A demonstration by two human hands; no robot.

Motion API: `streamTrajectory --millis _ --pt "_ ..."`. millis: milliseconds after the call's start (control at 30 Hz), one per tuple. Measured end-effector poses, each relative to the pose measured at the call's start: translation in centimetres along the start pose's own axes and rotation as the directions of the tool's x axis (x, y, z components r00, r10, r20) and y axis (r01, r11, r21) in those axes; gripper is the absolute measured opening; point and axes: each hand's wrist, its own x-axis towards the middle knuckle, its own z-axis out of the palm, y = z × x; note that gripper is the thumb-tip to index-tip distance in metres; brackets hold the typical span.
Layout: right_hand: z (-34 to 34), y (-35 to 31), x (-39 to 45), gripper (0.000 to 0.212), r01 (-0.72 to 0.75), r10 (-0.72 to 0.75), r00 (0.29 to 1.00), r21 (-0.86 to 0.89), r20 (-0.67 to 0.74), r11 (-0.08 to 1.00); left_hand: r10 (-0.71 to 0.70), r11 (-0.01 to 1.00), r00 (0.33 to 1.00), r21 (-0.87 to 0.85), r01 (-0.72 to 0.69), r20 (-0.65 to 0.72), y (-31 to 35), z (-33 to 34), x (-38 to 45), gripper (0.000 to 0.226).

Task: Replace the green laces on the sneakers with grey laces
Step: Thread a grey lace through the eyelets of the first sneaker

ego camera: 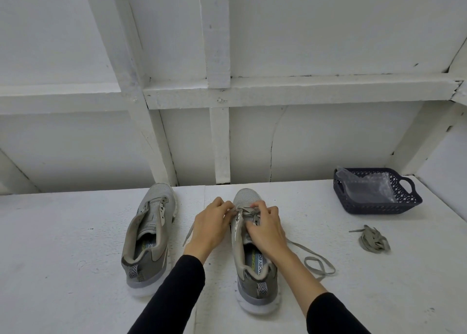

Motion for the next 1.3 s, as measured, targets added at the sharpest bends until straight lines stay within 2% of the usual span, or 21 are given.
streamTrajectory --millis 67,167,333,400,600,700,833,900,1033,1133,1200,1300 --pt "0.0 0.0 0.0 0.034 0.026 -0.026 1.0 -0.018 0.002 1.0 -0.021 0.999 0.999 -0.048 0.023 0.035 -0.2 0.2 0.0 0.024" --pt "0.1 0.0 0.1 0.032 0.051 -0.052 0.999 -0.034 -0.012 0.998 -0.099 0.964 0.991 -0.239 0.117 0.086 -0.2 0.8 0.1 0.031" --pt "0.1 0.0 0.1 0.032 0.077 -0.078 0.997 -0.055 -0.005 0.996 -0.186 0.818 0.972 -0.525 0.235 0.145 0.0 1.5 0.9 0.045" --pt "0.1 0.0 0.2 0.034 0.072 -0.072 0.997 -0.073 0.003 0.995 -0.213 0.764 0.959 -0.579 0.284 0.188 0.0 1.5 1.3 0.045" --pt "0.1 0.0 0.3 0.039 0.075 -0.065 0.995 -0.16 0.069 0.984 -0.227 0.794 0.939 -0.51 0.332 0.258 -0.3 1.8 1.9 0.049" --pt "0.0 -0.3 0.4 0.034 0.075 -0.05 0.99 -0.195 0.13 0.978 -0.24 0.788 0.925 -0.498 0.362 0.294 -0.2 1.8 2.2 0.05" --pt "-0.4 -0.4 1.3 0.014 -0.033 0.047 0.98 -0.078 0.192 0.996 -0.277 0.743 0.899 -0.517 0.424 0.34 0.3 1.6 2.4 0.05" --pt "-0.3 -0.4 1.9 0.015 -0.085 0.081 0.975 0.008 0.206 0.996 -0.303 0.724 0.886 -0.52 0.453 0.35 0.4 1.5 2.4 0.05" --pt "0.9 0.9 3.5 0.016 -0.142 0.115 0.984 0.211 0.133 0.967 -0.357 0.664 0.849 -0.532 0.524 0.391 0.7 1.5 2.3 0.049" --pt "0.3 0.7 3.4 0.013 -0.13 0.149 0.989 0.35 -0.027 0.928 -0.396 0.619 0.83 -0.553 0.558 0.394 0.5 1.4 2.2 0.046" --pt "0.1 1.4 3.5 0.008 -0.137 0.213 0.966 0.404 -0.149 0.904 -0.41 0.623 0.83 -0.549 0.557 0.377 0.6 1.1 2.1 0.041" --pt "0.2 2.1 3.3 0.009 -0.119 0.212 0.957 0.398 -0.2 0.91 -0.47 0.666 0.811 -0.462 0.585 0.349 0.7 0.9 2.1 0.039"
